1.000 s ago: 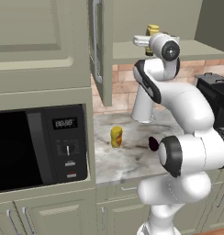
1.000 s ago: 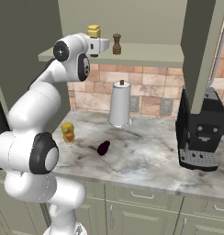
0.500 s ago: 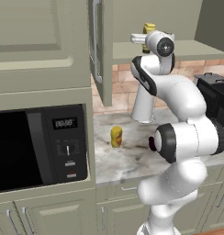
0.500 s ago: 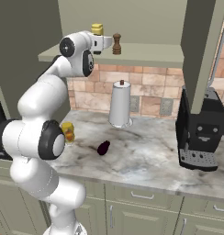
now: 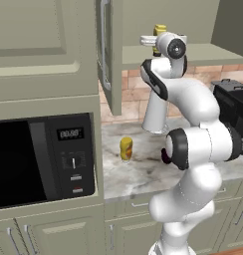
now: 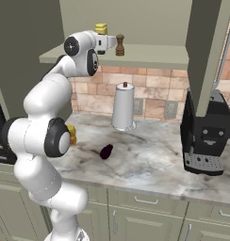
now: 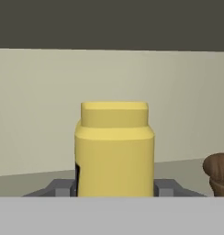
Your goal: There are various items on the counter. Only move the condiments/shakers into the cabinet.
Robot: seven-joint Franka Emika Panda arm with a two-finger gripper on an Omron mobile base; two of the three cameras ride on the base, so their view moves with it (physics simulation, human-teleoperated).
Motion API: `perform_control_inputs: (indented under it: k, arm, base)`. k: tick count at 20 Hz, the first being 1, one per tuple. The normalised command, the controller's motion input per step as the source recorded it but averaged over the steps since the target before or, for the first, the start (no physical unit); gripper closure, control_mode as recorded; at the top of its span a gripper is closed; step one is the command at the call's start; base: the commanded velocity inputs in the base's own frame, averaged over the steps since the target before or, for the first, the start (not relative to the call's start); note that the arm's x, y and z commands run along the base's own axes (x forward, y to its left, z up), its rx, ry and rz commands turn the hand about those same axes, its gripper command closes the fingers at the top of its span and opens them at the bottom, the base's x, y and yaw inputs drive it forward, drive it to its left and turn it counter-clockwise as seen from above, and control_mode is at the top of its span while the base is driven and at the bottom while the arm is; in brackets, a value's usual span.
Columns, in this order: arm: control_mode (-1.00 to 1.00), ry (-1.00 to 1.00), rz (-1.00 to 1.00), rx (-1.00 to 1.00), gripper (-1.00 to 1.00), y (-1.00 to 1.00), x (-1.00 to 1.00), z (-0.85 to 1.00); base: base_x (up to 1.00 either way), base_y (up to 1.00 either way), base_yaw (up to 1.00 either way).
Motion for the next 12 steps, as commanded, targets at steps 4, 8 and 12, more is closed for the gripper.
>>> perform_control_inputs:
  k: [4,8,12]
  arm:
    - [-1.0,0.0,0.0,0.0,-1.0,0.0,0.0,0.0]
    - [-1.0,0.0,0.0,0.0,-1.0,0.0,-0.35,-0.03]
    - [-1.0,0.0,0.0,0.0,-1.0,0.0,-0.84,-0.13]
  base:
    - [0.0,0.0,0.0]
    - [0.0,0.0,0.0]
    - [0.0,0.0,0.0]
